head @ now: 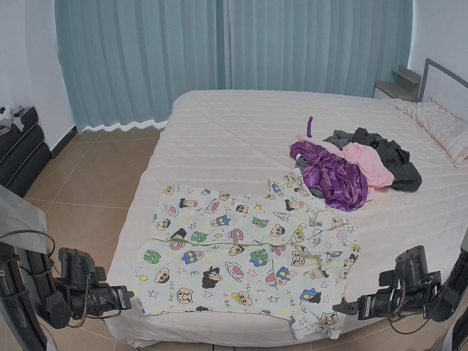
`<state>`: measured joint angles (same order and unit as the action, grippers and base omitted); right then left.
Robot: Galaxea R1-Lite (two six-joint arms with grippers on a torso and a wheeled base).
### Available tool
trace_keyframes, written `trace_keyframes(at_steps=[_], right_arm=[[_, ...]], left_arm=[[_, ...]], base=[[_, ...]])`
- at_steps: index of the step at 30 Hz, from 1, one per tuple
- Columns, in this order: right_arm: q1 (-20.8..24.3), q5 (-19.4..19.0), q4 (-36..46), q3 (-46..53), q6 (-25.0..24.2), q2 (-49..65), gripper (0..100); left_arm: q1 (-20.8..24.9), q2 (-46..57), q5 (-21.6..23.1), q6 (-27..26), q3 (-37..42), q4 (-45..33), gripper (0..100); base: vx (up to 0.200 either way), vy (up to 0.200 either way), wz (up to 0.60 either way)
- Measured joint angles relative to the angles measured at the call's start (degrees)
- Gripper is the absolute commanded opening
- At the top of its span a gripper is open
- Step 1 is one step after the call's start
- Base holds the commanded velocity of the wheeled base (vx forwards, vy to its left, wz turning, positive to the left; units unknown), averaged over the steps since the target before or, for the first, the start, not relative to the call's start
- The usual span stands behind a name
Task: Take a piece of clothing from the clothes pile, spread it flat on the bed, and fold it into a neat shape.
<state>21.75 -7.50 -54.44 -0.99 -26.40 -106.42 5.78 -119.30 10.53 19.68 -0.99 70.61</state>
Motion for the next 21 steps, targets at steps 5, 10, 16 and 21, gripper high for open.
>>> trace_keyframes(at_steps=[5,10,16,21], right_arm=[[-0.83,-0.2,-3.25,-0.02,-1.48,1.88,100],[-1.49,-0.44,-4.38,-0.02,-1.78,2.27,100],[-1.74,-0.57,-4.67,0.0,-1.89,1.61,100],[-1.85,-0.66,-4.64,-0.02,-1.89,1.3,100]], left_arm=[[-1.23,3.72,1.48,3.94,-0.38,0.04,0],[-1.6,6.21,1.94,10.92,-2.29,0.09,0],[-1.65,7.42,2.22,12.13,-3.58,0.09,0],[-1.45,7.52,2.18,12.24,-3.89,0.11,0]], base=[[0.0,0.0,0.0],[0.08,0.0,0.0],[0.133,0.0,0.0],[0.0,0.0,0.0]])
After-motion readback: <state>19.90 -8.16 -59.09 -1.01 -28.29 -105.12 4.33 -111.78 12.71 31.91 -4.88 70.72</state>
